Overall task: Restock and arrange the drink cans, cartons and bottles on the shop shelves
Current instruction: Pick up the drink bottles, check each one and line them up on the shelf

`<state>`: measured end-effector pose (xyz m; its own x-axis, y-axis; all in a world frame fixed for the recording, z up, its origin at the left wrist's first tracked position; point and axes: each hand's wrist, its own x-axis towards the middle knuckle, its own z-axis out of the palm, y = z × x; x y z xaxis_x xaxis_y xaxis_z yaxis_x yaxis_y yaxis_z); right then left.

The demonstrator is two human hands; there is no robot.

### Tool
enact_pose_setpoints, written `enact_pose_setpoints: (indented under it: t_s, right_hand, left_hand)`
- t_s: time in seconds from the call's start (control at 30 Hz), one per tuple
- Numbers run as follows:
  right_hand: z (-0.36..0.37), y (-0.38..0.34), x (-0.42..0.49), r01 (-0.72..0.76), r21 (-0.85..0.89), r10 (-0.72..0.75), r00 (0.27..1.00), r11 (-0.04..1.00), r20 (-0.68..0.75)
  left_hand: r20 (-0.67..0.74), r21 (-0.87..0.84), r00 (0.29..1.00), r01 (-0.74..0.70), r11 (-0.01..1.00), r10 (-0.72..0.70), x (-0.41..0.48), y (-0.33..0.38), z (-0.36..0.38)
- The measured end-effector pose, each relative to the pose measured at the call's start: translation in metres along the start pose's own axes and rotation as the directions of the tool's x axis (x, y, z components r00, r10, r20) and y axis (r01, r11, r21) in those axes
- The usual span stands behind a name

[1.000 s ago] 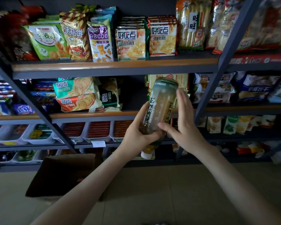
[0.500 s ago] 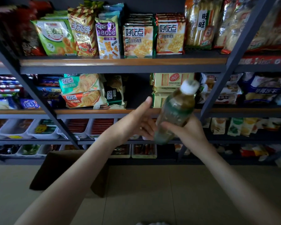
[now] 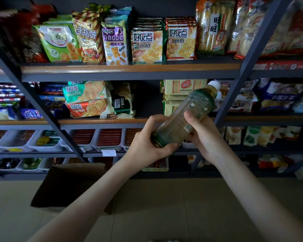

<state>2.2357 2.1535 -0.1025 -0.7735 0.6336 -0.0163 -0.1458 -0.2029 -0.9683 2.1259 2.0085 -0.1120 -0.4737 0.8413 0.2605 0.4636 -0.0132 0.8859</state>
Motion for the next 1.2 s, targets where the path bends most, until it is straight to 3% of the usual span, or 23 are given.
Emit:
enact_pose_setpoints:
  t_s: [0.2, 0.23, 0.27, 0.3, 0.33, 0.37, 0.43, 0.47, 0.53, 0.6, 0.63, 0.83, 0.97, 1.03, 1.2]
  right_hand:
    - [-0.003, -0.001, -0.006, 0.062, -0.413, -0.111, 0.989, 0.909, -0.095]
    - [-0.005, 0.001, -0.006, 0.114, -0.576, -0.214, 0.971, 0.810, -0.109]
    - [-0.008, 0.004, -0.006, 0.211, -0.738, -0.359, 0.932, 0.641, -0.045]
    - [-0.011, 0.005, -0.007, 0.335, -0.830, -0.476, 0.874, 0.445, 0.098]
    - [-0.015, 0.006, -0.006, 0.453, -0.838, -0.493, 0.828, 0.304, 0.269]
    - [-0.017, 0.005, -0.006, 0.553, -0.795, -0.430, 0.799, 0.248, 0.421]
    - [-0.024, 0.004, -0.006, 0.634, -0.726, -0.214, 0.774, 0.268, 0.596]
    - [-0.028, 0.004, -0.006, 0.638, -0.728, -0.133, 0.768, 0.251, 0.627]
    - [-0.032, 0.008, -0.006, 0.652, -0.755, -0.095, 0.757, 0.070, 0.646]
    - [-0.030, 0.017, -0.006, 0.646, -0.751, -0.203, 0.724, -0.135, 0.659]
    - [-0.028, 0.022, -0.006, 0.632, -0.754, -0.267, 0.707, -0.177, 0.655]
    - [-0.020, 0.036, -0.013, 0.636, -0.743, -0.547, 0.553, -0.210, 0.628]
    - [-0.013, 0.030, -0.016, 0.635, -0.758, -0.664, 0.633, 0.151, 0.399]
    - [-0.011, 0.026, -0.016, 0.613, -0.734, -0.661, 0.684, 0.291, 0.309]
    - [-0.003, 0.019, -0.013, 0.624, -0.689, -0.640, 0.708, 0.370, 0.297]
  left_hand:
    - [-0.061, -0.079, 0.997, 0.052, 0.996, -0.057, 0.001, 0.006, 0.006]
    - [-0.063, -0.084, 0.996, 0.063, 0.994, -0.068, 0.001, 0.006, 0.006]
    - [-0.065, -0.091, 0.995, 0.073, 0.993, -0.079, 0.002, 0.005, 0.006]
    - [-0.066, -0.091, 0.994, 0.084, 0.992, -0.090, 0.002, 0.005, 0.005]
    - [-0.069, -0.081, 0.993, 0.095, 0.992, -0.100, 0.002, 0.005, 0.005]
    - [-0.069, -0.066, 0.992, 0.105, 0.992, -0.110, 0.001, 0.005, 0.005]
    - [-0.059, -0.039, 0.992, 0.112, 0.993, -0.114, 0.000, 0.004, 0.005]
    - [-0.057, -0.028, 0.992, 0.115, 0.993, -0.116, -0.001, 0.004, 0.005]
    - [-0.061, -0.008, 0.989, 0.135, 0.991, -0.135, -0.001, 0.004, 0.005]
    - [-0.060, 0.031, 0.988, 0.146, 0.989, -0.144, 0.000, 0.006, 0.005]
    - [-0.062, 0.066, 0.989, 0.139, 0.988, -0.135, 0.001, 0.008, 0.004]
    - [-0.069, 0.185, 0.998, 0.017, 0.983, -0.004, 0.000, 0.020, -0.007]
    - [-0.007, 0.061, 0.995, -0.095, 0.994, 0.096, -0.005, 0.025, -0.008]
    - [-0.046, 0.073, 0.988, -0.142, 0.987, 0.145, -0.006, 0.022, -0.003]
    - [-0.156, 0.079, 0.977, -0.135, 0.988, 0.146, 0.004, 0.025, 0.001]
